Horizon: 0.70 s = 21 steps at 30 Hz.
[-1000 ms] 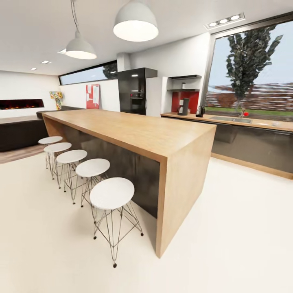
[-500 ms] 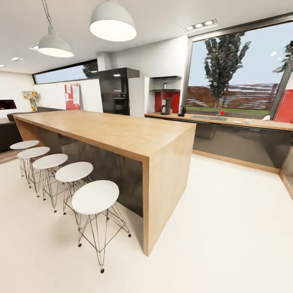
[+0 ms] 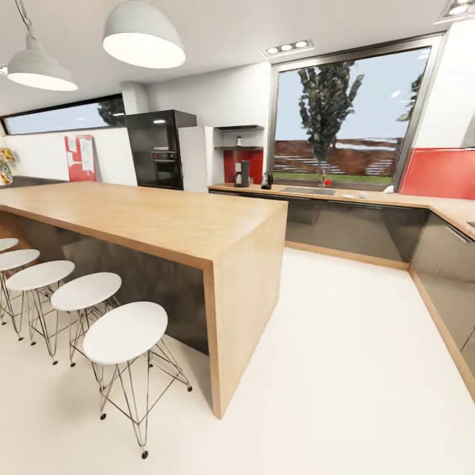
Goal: Set up a coffee station on the kitchen countertop: keep the coffee maker on the countertop, move the bottle of coffee from the kitchen shelf to the counter next to the coffee maker, place a paper coffee filter on top of the coffee maker, put the saucer next to the coffee maker with the coffee cup on the saucer, and place the electric kettle next to the coffee maker.
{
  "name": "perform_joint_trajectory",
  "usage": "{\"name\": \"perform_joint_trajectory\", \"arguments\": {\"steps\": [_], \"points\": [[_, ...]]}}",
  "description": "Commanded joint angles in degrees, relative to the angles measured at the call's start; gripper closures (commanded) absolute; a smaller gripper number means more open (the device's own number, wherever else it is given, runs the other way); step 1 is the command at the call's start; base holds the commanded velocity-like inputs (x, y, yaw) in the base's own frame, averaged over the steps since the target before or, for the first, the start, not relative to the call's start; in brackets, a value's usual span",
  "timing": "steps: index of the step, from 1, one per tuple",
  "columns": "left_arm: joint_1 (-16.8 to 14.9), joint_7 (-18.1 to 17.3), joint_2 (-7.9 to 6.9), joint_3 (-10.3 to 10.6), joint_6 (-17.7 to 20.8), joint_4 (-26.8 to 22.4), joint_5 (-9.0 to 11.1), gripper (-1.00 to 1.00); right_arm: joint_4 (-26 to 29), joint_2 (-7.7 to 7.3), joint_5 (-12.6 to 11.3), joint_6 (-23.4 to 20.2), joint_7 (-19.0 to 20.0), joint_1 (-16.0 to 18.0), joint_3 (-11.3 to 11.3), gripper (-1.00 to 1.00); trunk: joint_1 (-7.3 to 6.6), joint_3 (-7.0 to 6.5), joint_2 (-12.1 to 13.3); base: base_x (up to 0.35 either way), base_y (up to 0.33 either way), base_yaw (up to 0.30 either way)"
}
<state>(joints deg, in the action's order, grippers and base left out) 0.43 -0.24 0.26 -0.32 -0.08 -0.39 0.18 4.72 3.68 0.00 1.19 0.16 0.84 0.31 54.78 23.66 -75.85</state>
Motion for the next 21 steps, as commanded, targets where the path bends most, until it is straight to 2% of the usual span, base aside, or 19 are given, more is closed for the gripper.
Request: {"name": "perform_joint_trajectory", "arguments": {"steps": [1, 21], "points": [[0.01, -0.03, 0.0, -0.03, -0.01, -0.04, 0.03, -1.0, -0.05, 0.01, 0.0, 0.13, 0.02, 0.04, 0.04, -1.0, -0.23, -0.14, 0.39, 0.0, 0.0, -0.266], [0.01, -0.03, 0.05, -0.04, -0.01, -0.04, 0.08, -1.0, -0.06, 0.01, 0.01, 0.13, 0.02, 0.04, 0.04, -1.0, -4.62, -3.73, 8.41, 0.0, 0.0, -0.266]]}}
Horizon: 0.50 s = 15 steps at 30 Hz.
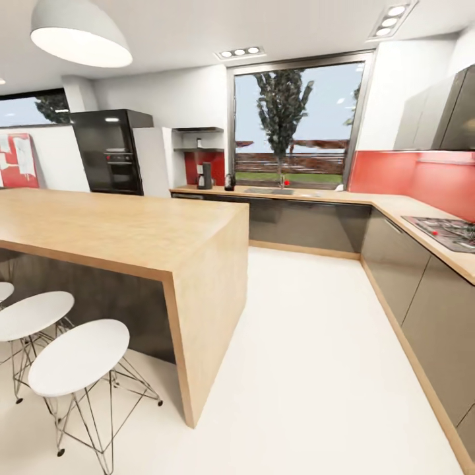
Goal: Set up a coffee station on the kitchen countertop: keep the coffee maker on the countertop, move the bottle of coffee from the kitchen shelf to the counter next to the coffee maker, place a paper coffee filter on top of the coffee maker, put the saucer next to the coffee maker with the coffee cup on the saucer, and place the electric kettle next to the coffee maker.
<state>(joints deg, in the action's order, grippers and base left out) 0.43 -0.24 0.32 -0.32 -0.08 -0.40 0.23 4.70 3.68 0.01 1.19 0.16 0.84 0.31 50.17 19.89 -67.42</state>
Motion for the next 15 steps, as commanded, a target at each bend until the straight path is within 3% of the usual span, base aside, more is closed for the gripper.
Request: {"name": "perform_joint_trajectory", "arguments": {"steps": [1, 15], "points": [[0.01, -0.02, 0.02, -0.05, -0.01, -0.04, 0.03, -1.0, -0.05, 0.01, 0.02, 0.13, 0.02, 0.04, 0.04, -1.0, -0.23, -0.14, 0.38, 0.0, 0.0, -0.266], [0.01, -0.02, -0.05, -0.06, -0.01, -0.04, 0.03, -1.0, -0.05, 0.01, 0.06, 0.13, 0.02, 0.04, 0.04, -1.0, -3.3, -2.65, 6.0, 0.0, 0.0, -0.266]]}}
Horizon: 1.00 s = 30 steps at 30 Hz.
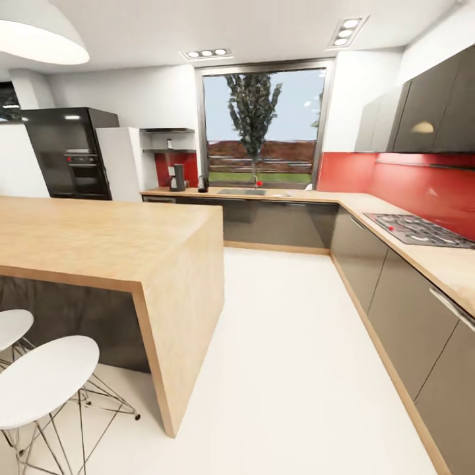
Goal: Set up a coffee station on the kitchen countertop: keep the coffee maker on the countertop, move the bottle of coffee from the kitchen shelf to the counter next to the coffee maker, place a paper coffee filter on top of the coffee maker, put the saucer next to the coffee maker with the coffee cup on the saucer, and place the electric kettle next to the coffee maker.
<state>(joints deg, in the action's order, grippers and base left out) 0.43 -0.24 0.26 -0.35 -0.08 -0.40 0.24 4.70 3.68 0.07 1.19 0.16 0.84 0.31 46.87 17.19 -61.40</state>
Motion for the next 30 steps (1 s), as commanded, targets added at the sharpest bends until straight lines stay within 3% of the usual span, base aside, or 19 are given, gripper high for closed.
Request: {"name": "perform_joint_trajectory", "arguments": {"steps": [1, 12, 30], "points": [[0.01, -0.03, 0.02, -0.04, -0.01, -0.04, 0.03, -1.0, -0.05, 0.01, 0.01, 0.13, 0.02, 0.04, 0.04, -1.0, -0.22, -0.13, 0.38, 0.0, 0.0, -0.266], [0.01, -0.03, 0.06, -0.02, -0.01, -0.12, 0.03, -1.0, -0.05, 0.01, 0.01, 0.13, -0.02, 0.04, 0.04, -1.0, -2.64, -1.9, 4.79, 0.0, 0.0, -0.246], [-0.01, -0.03, -0.06, 0.16, -0.01, -0.37, 0.0, -1.0, 0.01, 0.04, 0.14, 0.21, -0.22, 0.04, -0.14, -1.0, -6.59, -5.1, 12.01, 0.0, 0.0, -0.01]]}}
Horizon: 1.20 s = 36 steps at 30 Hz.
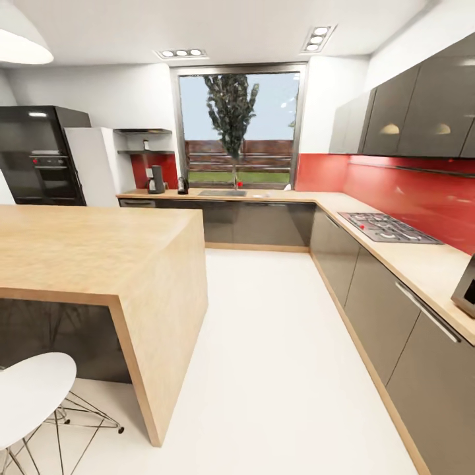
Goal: Set up a coffee station on the kitchen countertop: keep the coffee maker on the countertop, move the bottle of coffee from the kitchen shelf to the counter next to the coffee maker, place a paper coffee filter on top of the coffee maker, put the saucer next to the coffee maker with the coffee cup on the saucer, and place the electric kettle next to the coffee maker.
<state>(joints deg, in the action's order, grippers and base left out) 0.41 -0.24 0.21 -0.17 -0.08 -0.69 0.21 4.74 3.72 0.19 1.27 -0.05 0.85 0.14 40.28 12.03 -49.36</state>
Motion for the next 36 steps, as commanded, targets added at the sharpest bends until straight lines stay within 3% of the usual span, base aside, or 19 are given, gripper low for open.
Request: {"name": "perform_joint_trajectory", "arguments": {"steps": [1, 7, 11, 14, 23, 25, 30, 36], "points": [[-0.23, 0.06, -0.13, 0.04, -0.01, -0.21, -0.01, -1.0, 0.13, -0.09, 0.0, 0.13, -0.02, 0.03, 0.07, -1.0, -0.22, -0.12, 0.37, 0.0, 0.0, 0.0], [-2.41, 0.6, -0.81, 0.23, -0.25, -2.02, -0.11, -1.0, 6.81, -0.34, 0.14, 0.01, -0.19, 0.03, 0.12, -1.0, -1.54, -1.2, 2.78, 0.0, 0.0, 0.0], [-5.5, 0.75, -3.21, -0.29, -0.07, -7.58, 0.2, -1.0, 15.75, -1.63, 0.1, 0.1, -0.28, 0.03, 0.16, -1.0, -2.42, -1.92, 4.38, 0.0, 0.0, 0.0], [-7.65, 0.76, -3.82, -1.05, -0.04, -10.69, 0.91, -1.0, 21.38, -2.45, 0.08, 0.22, -0.29, 0.03, 0.25, -1.0, -3.07, -2.46, 5.58, 0.0, 0.0, 0.0], [-15.03, 0.61, -3.3, -1.13, -0.48, -13.73, 1.07, -1.0, 33.34, -3.46, -0.01, 2.34, -0.24, 0.03, 0.33, -1.0, -5.05, -4.07, 9.19, 0.0, 0.0, 0.0], [-16.56, 0.66, -3.31, -1.27, -3.71, -14.96, 1.34, -1.0, 36.68, -4.44, -0.08, 2.53, -0.21, 0.03, 1.29, -1.0, -5.49, -4.43, 10.0, 0.0, 0.0, 0.0], [-17.06, 0.64, -3.29, -1.55, -9.58, -15.39, 1.74, -1.0, 35.63, -5.04, 0.0, 2.67, 0.1, 0.03, 4.46, -1.0, -6.59, -5.33, 12.0, 0.0, 0.0, 0.0], [-16.21, 0.13, -3.27, -1.66, -11.13, -13.11, 1.89, -1.0, 33.86, -5.12, 0.23, 4.77, 0.19, 0.03, 5.08, -1.0, -7.91, -6.41, 14.41, 0.0, 0.0, 0.0]]}}
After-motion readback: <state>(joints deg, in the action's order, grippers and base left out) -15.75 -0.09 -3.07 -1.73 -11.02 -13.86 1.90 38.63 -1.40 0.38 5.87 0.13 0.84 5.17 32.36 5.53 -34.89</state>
